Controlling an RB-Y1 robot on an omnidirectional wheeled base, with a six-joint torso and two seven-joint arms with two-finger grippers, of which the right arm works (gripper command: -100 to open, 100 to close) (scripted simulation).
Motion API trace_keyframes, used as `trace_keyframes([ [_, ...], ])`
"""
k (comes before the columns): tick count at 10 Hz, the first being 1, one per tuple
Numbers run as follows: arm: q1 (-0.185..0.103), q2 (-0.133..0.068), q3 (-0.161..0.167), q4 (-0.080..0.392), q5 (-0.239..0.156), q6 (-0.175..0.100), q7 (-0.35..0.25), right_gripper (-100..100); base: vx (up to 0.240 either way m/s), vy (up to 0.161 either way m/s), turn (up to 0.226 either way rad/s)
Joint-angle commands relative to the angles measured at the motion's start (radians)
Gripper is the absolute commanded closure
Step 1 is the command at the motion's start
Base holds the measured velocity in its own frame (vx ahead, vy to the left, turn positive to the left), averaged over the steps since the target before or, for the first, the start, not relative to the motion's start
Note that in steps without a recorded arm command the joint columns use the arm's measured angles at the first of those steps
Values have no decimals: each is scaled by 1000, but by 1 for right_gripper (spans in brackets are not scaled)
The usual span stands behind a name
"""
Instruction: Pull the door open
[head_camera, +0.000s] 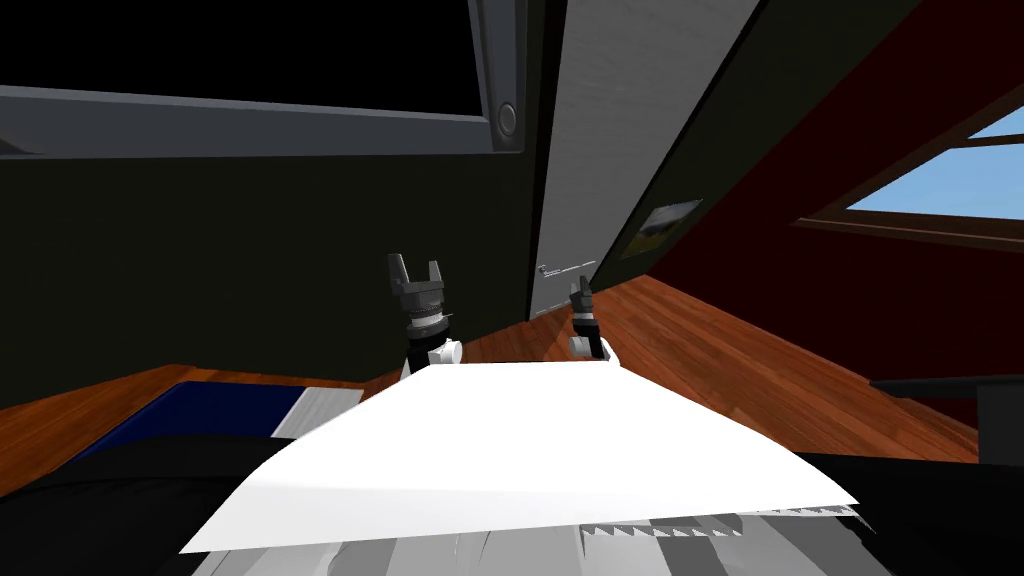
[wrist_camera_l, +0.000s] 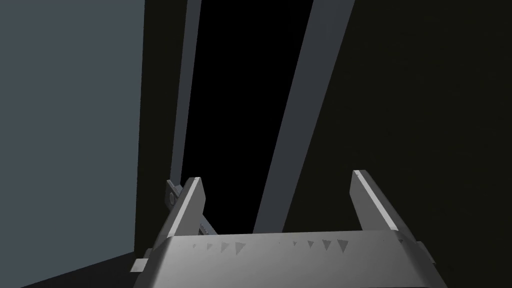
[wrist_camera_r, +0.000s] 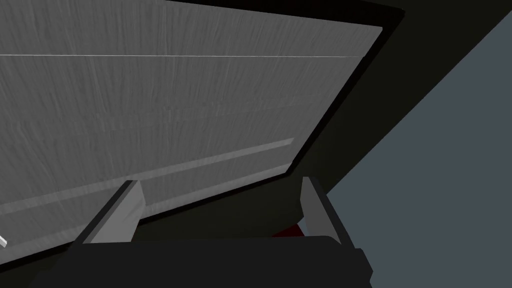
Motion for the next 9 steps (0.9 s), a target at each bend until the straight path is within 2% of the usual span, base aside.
trace_keyframes([
  [1,-7,-3,0,40,-3,-1,-4,-100,30,-80,87],
  [2,-25,-8,-1,78,-8,-7,-8,-100,29,-74,132],
  [3,-25,-8,-1,90,-8,-7,-8,-100,27,-62,69],
  [5,-61,-17,-2,166,-18,-18,-16,-100,32,-83,167],
  [6,-61,-17,-2,188,-18,-18,-16,-100,30,-88,91],
  [7,-79,-22,-3,216,-23,-24,-20,-100,32,-85,139],
  [8,-79,-22,-3,237,-23,-24,-20,-100,21,-66,65],
  [9,-96,-26,-3,272,-28,-30,-24,-100,17,-67,127],
])
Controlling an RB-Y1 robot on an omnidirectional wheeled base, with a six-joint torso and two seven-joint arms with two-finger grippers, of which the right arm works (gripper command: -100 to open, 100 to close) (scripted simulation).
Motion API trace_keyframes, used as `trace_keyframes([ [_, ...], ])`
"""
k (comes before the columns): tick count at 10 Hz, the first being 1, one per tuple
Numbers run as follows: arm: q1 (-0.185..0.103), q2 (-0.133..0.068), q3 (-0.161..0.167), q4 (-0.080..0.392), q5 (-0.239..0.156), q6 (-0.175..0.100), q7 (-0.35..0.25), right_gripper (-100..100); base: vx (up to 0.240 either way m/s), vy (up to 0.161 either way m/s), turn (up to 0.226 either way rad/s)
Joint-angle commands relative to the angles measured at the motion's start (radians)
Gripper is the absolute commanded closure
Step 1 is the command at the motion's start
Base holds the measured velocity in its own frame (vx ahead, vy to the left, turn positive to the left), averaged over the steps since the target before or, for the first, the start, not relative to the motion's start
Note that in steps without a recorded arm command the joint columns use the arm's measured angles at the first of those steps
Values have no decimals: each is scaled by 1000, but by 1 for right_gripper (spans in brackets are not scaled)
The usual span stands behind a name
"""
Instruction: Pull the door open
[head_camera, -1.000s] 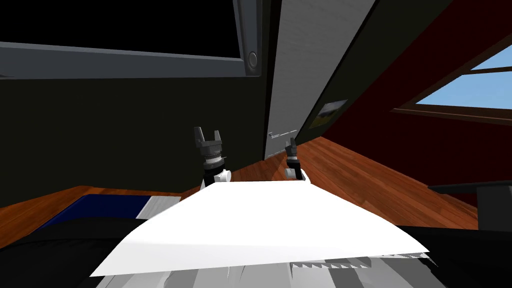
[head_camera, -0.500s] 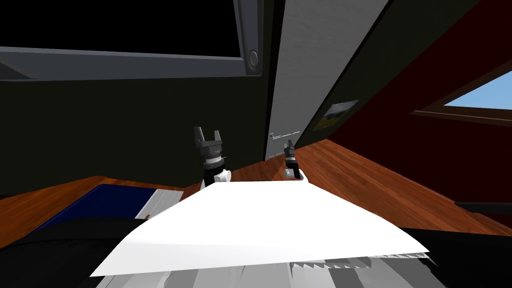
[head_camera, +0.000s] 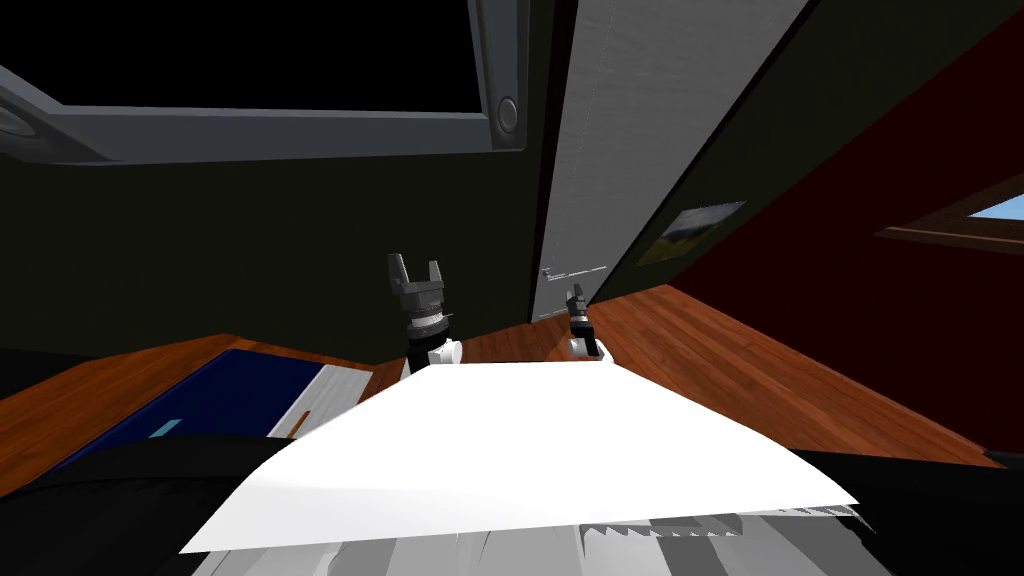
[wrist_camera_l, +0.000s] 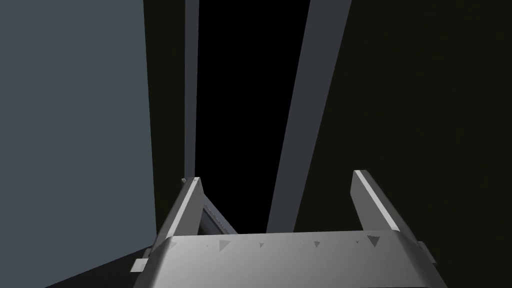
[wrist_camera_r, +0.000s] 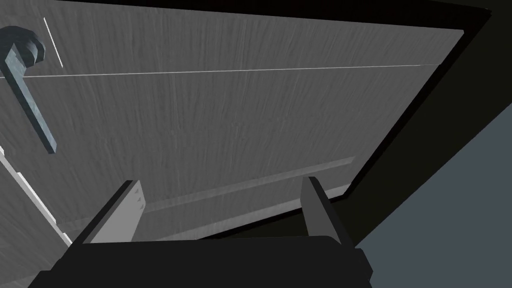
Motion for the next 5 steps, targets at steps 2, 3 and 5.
trace_keyframes([
  [2,-23,-6,0,73,-7,-4,-7,-100,24,-82,145],
  [3,-40,-11,-1,103,-12,-10,-11,-100,19,-83,121],
  [5,-57,-15,-2,164,-17,-16,-14,-100,26,-67,107],
])
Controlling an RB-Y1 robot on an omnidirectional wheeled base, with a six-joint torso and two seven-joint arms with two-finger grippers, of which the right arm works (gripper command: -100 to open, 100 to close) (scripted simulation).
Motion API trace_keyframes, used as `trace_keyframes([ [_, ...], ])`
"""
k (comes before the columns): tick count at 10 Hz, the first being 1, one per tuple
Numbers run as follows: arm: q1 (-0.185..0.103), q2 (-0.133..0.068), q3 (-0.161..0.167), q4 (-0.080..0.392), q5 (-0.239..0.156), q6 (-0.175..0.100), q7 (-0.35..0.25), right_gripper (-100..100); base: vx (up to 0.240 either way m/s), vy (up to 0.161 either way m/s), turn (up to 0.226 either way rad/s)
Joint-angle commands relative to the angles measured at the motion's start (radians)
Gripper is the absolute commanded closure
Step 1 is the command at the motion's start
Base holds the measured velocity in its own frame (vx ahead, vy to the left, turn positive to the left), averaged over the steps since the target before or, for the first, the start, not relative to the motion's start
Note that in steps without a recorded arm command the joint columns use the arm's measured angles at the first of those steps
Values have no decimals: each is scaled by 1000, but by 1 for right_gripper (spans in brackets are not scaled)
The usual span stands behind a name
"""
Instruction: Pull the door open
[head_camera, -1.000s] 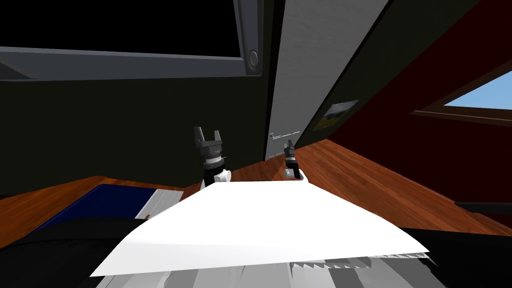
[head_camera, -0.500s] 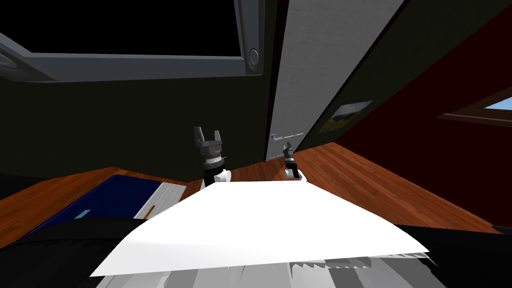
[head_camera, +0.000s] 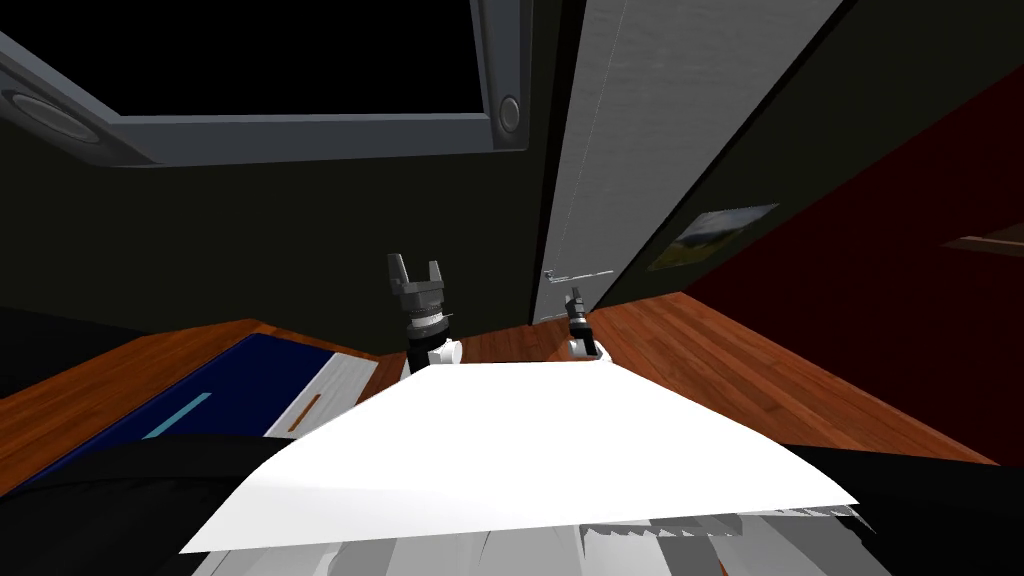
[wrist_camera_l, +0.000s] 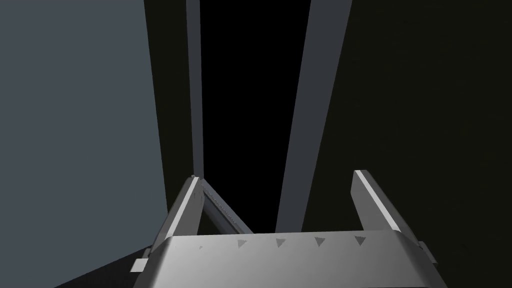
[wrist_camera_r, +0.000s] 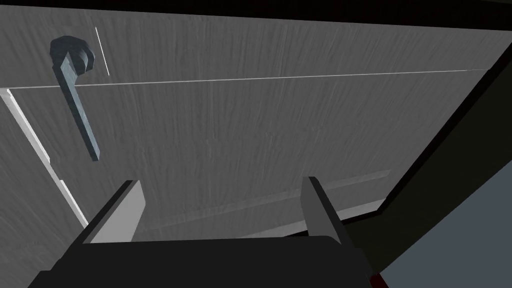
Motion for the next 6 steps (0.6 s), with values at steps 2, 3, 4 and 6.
trace_keyframes([
  [2,-22,-3,0,68,-6,-7,-4,-100,27,-86,150],
  [3,-39,-7,-1,101,-11,-12,-8,-100,14,-82,93],
  [4,-39,-7,-1,113,-11,-12,-8,-100,12,-63,68],
  [6,-70,-14,-2,199,-20,-22,-15,-100,14,-80,188],
])
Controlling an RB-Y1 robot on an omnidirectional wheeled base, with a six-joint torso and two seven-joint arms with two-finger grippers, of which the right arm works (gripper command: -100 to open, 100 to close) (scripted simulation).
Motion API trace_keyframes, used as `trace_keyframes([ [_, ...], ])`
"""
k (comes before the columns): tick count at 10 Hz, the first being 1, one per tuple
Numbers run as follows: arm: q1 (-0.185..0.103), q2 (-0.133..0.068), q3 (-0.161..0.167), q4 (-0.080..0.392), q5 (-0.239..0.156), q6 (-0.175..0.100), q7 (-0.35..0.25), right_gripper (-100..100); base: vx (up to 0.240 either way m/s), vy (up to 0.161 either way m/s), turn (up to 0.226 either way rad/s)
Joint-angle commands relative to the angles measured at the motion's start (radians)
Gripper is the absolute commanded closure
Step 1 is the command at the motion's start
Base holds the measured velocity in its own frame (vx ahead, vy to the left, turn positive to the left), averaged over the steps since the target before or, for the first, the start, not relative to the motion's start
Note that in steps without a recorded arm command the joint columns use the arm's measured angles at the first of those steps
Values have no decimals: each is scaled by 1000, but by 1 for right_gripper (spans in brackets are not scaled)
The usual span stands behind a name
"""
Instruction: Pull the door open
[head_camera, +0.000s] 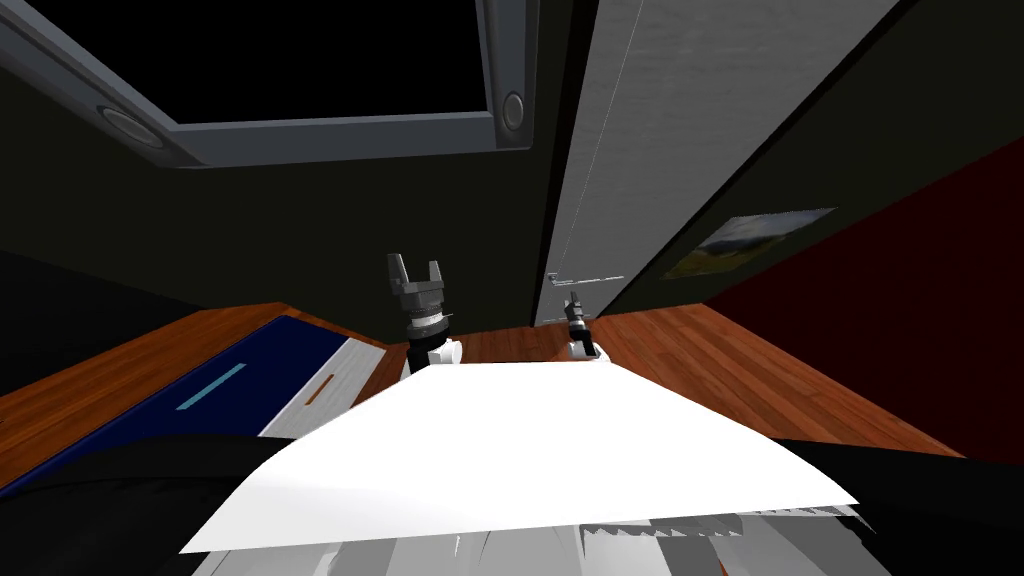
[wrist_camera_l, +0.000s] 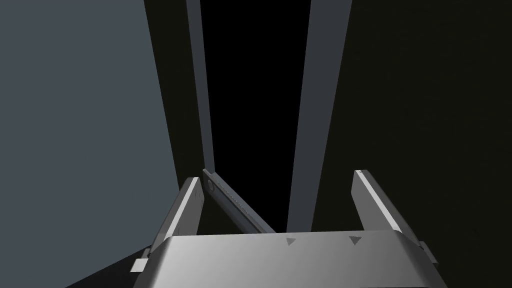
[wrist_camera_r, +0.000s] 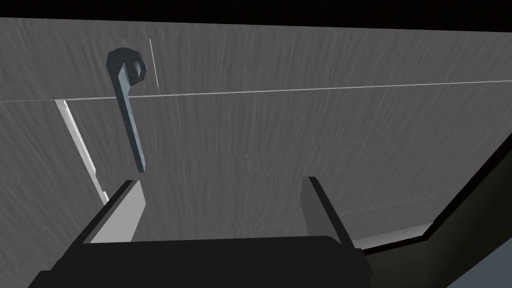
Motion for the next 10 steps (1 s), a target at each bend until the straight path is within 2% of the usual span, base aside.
trace_keyframes([
  [1,-24,-4,-1,50,-7,-4,-4,-100,21,-124,193],
  [2,-24,-4,-1,65,-7,-4,-4,-100,17,-84,49],
  [3,-38,-7,-1,99,-11,-9,-8,-100,7,-72,114],
  [4,-38,-7,-1,105,-11,-9,-8,-100,10,-58,76],
  [6,-65,-13,-2,178,-18,-17,-14,-100,12,-68,162],
  [7,-65,-13,-2,178,-18,-17,-14,-100,7,-64,51],
  [9,-89,-18,-3,236,-25,-25,-19,-100,9,-70,151],
  [10,-89,-18,-3,246,-25,-25,-19,-100,15,-68,56],
])
